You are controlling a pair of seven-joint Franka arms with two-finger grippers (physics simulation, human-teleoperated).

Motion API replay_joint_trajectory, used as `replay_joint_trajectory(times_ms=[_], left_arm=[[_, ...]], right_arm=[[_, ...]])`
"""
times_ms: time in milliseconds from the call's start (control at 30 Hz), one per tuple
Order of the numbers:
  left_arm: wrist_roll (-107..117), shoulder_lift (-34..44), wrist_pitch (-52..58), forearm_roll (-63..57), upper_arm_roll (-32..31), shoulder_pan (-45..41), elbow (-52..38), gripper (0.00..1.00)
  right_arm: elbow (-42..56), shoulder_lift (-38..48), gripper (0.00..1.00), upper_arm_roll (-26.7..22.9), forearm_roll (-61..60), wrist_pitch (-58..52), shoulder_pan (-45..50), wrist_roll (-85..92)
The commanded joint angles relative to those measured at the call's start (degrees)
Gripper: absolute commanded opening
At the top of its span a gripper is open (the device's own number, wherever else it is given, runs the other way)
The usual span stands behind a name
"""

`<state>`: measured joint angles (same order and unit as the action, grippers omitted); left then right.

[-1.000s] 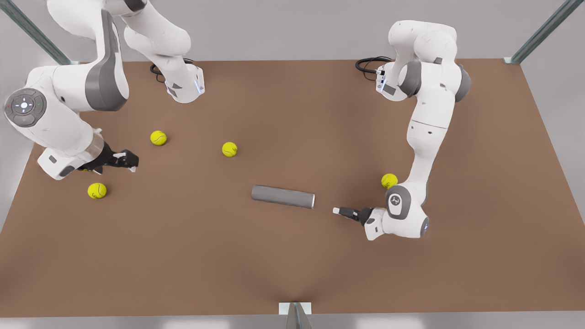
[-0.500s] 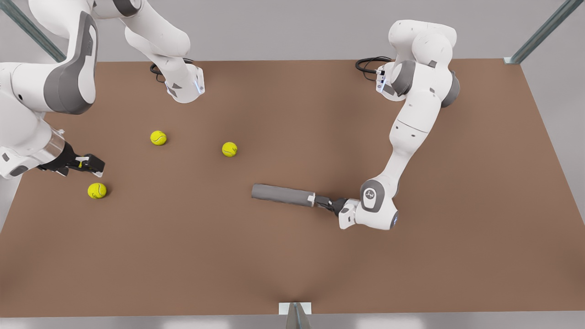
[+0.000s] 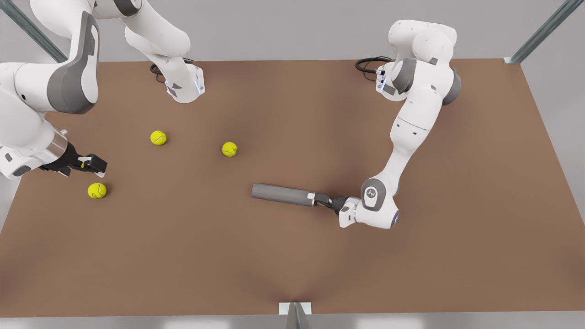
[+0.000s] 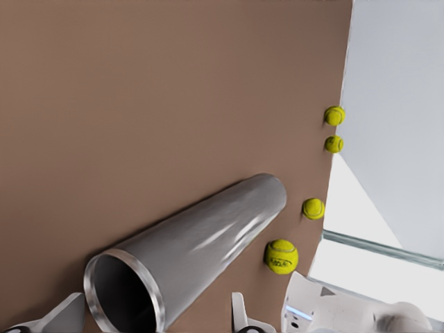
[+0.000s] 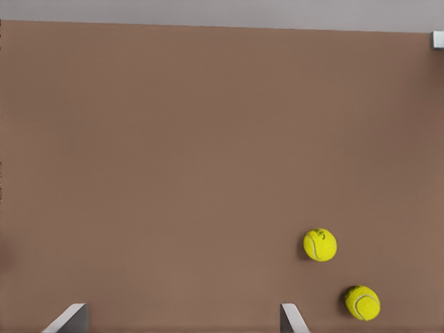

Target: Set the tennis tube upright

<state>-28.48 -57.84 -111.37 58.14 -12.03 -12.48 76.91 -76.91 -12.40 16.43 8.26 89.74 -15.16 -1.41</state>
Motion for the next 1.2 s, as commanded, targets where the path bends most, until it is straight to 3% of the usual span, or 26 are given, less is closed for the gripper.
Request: replay_joint_trajectory(times_ms=[0,433,500,667,833,867,967,1167], left_arm=[[0.1,0.0,0.0,0.7,0.0,0.0,0.0,1.00],[0.1,-0.7,-1.7,4.3,-1.5,-2.1,-0.1,0.99],[0.0,-0.8,-1.7,4.3,-1.5,-2.1,-0.1,0.94],[-0.4,-0.9,-1.3,4.2,-1.4,-2.1,0.0,0.60],[-0.5,-0.9,-1.2,4.0,-1.3,-2.0,0.0,0.50],[-0.5,-0.9,-1.1,3.9,-1.2,-2.0,0.0,0.50],[-0.5,-0.9,-1.0,3.9,-1.2,-1.9,0.0,0.45],[-0.5,-0.9,-1.0,3.9,-1.2,-1.9,0.0,0.43]], right_arm=[[0.0,0.0,1.00,0.0,0.0,0.0,0.0,0.0],[0.0,0.0,1.00,0.0,0.1,0.2,0.0,0.0],[0.0,0.0,1.00,0.0,0.0,0.2,0.0,-0.2],[-0.2,-0.1,1.00,0.5,1.2,0.3,2.6,-0.4],[-0.1,-1.8,1.00,0.5,1.6,5.4,10.7,-0.6],[-0.3,-2.5,1.00,0.5,1.3,12.2,10.7,-0.6],[-0.4,-4.0,1.00,0.5,1.0,12.9,10.7,-0.4],[-0.7,-4.1,1.00,0.4,-1.1,12.6,9.6,-0.3]])
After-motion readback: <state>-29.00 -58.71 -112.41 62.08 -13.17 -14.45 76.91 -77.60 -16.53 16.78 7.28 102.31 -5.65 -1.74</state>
